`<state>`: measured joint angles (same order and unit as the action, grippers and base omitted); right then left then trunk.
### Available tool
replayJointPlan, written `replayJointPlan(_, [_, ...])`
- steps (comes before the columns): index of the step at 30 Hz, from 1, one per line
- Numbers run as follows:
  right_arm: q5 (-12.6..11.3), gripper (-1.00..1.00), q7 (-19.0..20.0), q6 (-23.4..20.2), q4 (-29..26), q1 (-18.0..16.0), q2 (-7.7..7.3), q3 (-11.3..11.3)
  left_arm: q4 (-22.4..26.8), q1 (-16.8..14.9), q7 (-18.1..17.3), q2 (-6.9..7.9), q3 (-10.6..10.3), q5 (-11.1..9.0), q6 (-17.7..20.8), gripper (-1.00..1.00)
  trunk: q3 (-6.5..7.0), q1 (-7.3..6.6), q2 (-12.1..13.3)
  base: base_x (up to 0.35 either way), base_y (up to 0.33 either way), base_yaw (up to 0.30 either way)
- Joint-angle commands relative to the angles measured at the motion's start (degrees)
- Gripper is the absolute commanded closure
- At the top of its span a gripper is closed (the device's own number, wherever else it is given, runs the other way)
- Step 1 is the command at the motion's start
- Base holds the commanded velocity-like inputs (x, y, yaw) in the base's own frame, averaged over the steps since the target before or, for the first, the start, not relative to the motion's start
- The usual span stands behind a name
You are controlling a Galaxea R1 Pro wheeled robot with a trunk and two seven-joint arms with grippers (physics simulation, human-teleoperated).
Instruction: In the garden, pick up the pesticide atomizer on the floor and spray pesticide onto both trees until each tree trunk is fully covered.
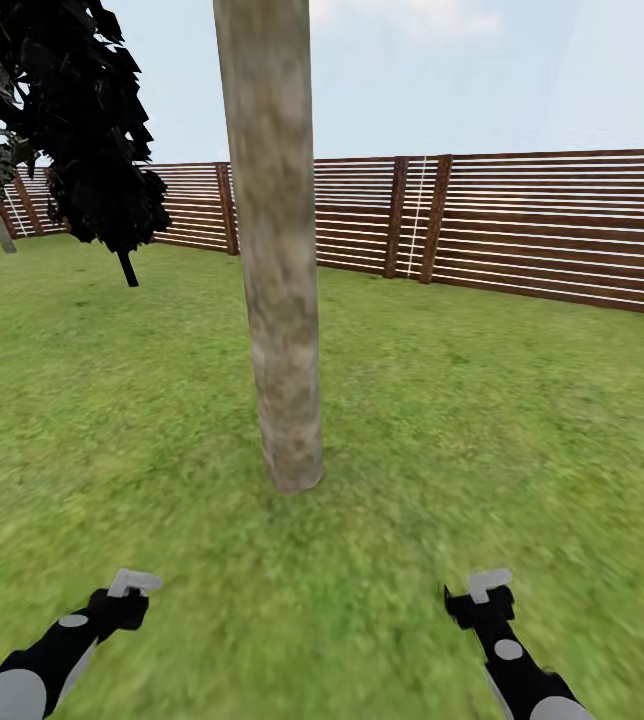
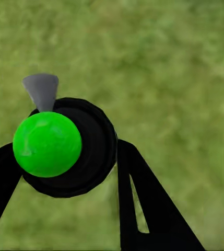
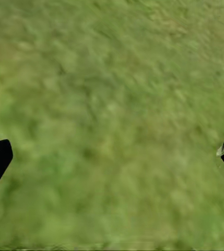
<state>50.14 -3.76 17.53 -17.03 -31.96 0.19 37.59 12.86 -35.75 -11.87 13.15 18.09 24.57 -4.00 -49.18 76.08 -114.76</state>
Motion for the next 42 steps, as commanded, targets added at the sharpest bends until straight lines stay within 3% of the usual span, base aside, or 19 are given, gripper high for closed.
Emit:
replayJointPlan(1, [0.03,-1.0,-0.02,0.11,0.11,0.8,-0.41,2.36,-0.08,-0.02,0.0,-1.05,0.24,0.04,0.06,1.0,0.0,0.0,0.0,0.0,0.0,0.0])
replayJointPlan(3, [0.14,-1.0,0.59,0.21,0.4,2.05,-1.52,4.88,-0.2,1.0,-0.36,-3.31,-0.05,0.42,-0.15,1.0,0.0,0.0,0.0,0.0,0.0,0.0])
replayJointPlan(4, [0.2,-1.0,0.92,0.16,0.91,2.7,-1.96,5.4,-0.04,3.87,-0.09,-4.06,-0.05,0.36,-0.22,1.0,0.0,0.0,0.0,0.0,0.0,0.0])
replayJointPlan(10, [0.01,-1.0,1.56,0.65,2.32,3.67,-2.48,5.72,-0.08,5.6,-0.17,-4.42,0.7,0.07,0.01,1.0,0.0,0.0,0.0,0.011,0.0,0.0])
replayJointPlan(14, [-1.13,-1.0,1.16,5.19,2.23,4.9,-2.48,6.7,0.27,5.63,0.31,-4.81,1.24,0.09,0.32,1.0,0.0,0.0,0.0,0.244,-0.063,0.0])
replayJointPlan(16, [-3.49,-1.0,0.95,6.2,2.19,5.22,-2.48,9.06,0.58,5.61,0.35,-4.95,1.2,0.09,2.92,1.0,0.0,0.0,0.0,0.296,-0.134,0.0])
replayJointPlan(18, [-4.21,-1.0,0.94,6.41,2.21,5.33,-2.48,9.79,0.93,5.56,0.4,-5.95,1.06,0.22,6.14,1.0,0.0,0.0,0.0,0.296,-0.156,0.0])
replayJointPlan(26, [-4.35,-1.0,1.08,6.47,2.26,5.42,-2.39,9.96,1.12,4.75,5.57,-8.75,0.85,0.29,7.94,1.0,0.09,0.0,0.0,0.302,-0.127,-0.079])
replayJointPlan(34, [-4.35,-1.0,1.14,6.47,2.27,5.42,-2.39,9.96,1.25,4.67,5.72,-8.58,-0.05,0.52,7.92,1.0,0.37,0.0,0.0,0.044,-0.005,-0.273])
replayJointPlan(38, [-4.35,-1.0,1.13,6.47,2.29,5.42,-2.39,9.96,3.76,4.89,5.73,-8.94,-0.12,0.11,8.17,1.0,0.5,0.0,0.0,0.0,0.0,-0.278])
replayJointPlan(42, [-4.35,-1.0,1.12,6.47,2.27,5.42,-2.39,9.96,6.32,4.54,5.61,-9.45,0.04,-0.24,11.51,1.0,0.64,0.0,0.0,0.0,0.0,-0.274])
